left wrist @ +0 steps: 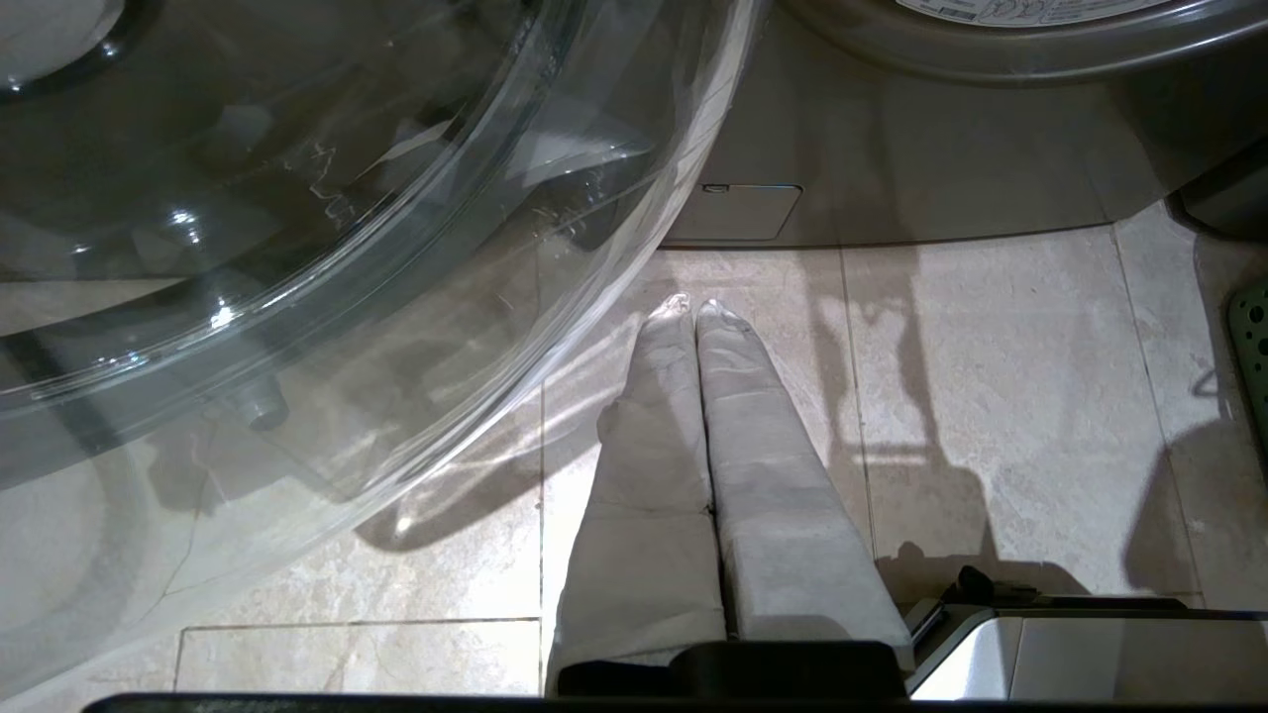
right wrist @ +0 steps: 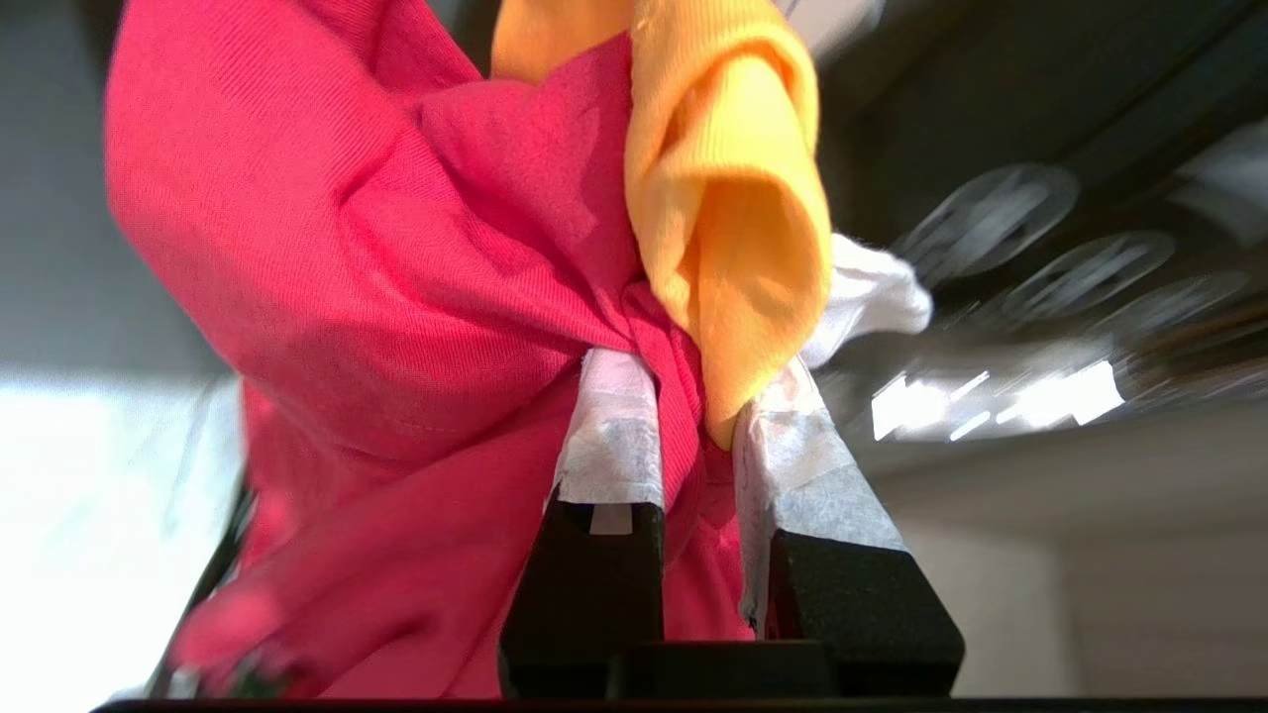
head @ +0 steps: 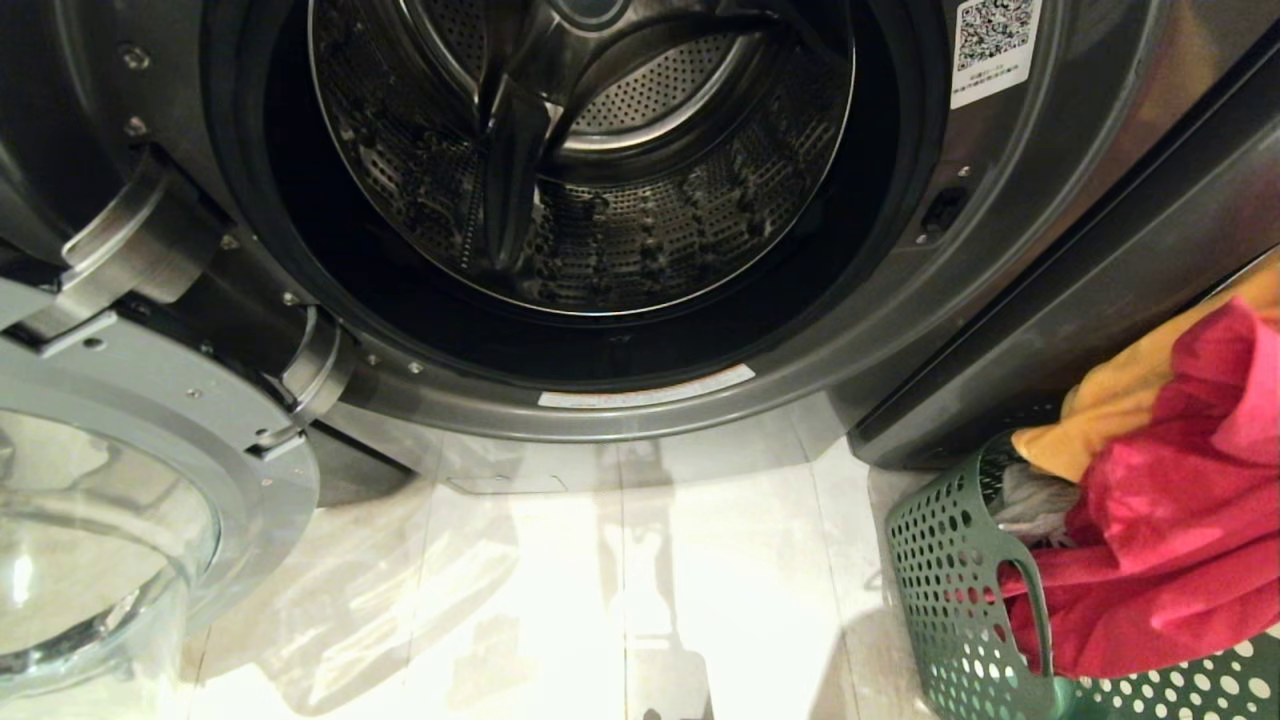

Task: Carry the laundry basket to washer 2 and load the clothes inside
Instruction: Place the clothes into the washing machine

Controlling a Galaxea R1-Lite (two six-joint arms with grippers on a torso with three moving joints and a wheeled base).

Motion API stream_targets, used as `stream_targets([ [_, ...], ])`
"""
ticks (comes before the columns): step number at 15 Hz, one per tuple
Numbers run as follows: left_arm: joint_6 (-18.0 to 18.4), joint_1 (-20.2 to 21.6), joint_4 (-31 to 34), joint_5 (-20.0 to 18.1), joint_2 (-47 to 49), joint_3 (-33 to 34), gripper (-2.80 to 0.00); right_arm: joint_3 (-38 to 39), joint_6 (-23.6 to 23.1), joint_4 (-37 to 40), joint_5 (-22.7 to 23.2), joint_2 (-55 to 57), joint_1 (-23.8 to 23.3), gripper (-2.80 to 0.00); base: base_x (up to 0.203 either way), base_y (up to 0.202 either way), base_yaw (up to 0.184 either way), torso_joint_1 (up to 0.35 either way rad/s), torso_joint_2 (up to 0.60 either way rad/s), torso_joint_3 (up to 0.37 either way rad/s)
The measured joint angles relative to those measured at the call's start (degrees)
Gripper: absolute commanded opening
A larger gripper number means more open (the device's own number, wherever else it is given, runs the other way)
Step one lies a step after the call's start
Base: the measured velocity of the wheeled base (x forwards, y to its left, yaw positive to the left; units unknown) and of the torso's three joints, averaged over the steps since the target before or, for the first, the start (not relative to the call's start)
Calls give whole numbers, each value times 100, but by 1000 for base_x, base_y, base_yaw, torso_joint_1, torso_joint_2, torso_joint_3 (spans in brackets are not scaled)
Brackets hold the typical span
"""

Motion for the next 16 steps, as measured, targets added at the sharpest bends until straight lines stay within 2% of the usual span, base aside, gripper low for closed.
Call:
stream_targets([
  [5,0,0,0,0,0,0,-280,-1981,129,1127,-89,-543,-9,-280,0,0,0,0,0,0],
  [8,0,0,0,0,0,0,-280,-3119,409,2009,-86,-634,-5,-280,0,0,0,0,0,0],
  [10,0,0,0,0,0,0,-280,-3743,669,2348,43,-668,23,-280,0,0,0,0,0,0],
  [11,0,0,0,0,0,0,-280,-3948,822,2377,278,-672,92,-280,0,0,0,0,0,0],
  [13,0,0,0,0,0,0,-280,-4135,961,2408,711,-656,441,-280,0,0,0,0,0,0],
  [16,0,0,0,0,0,0,-280,-4252,918,2408,901,-630,1436,-280,0,0,0,0,0,0],
])
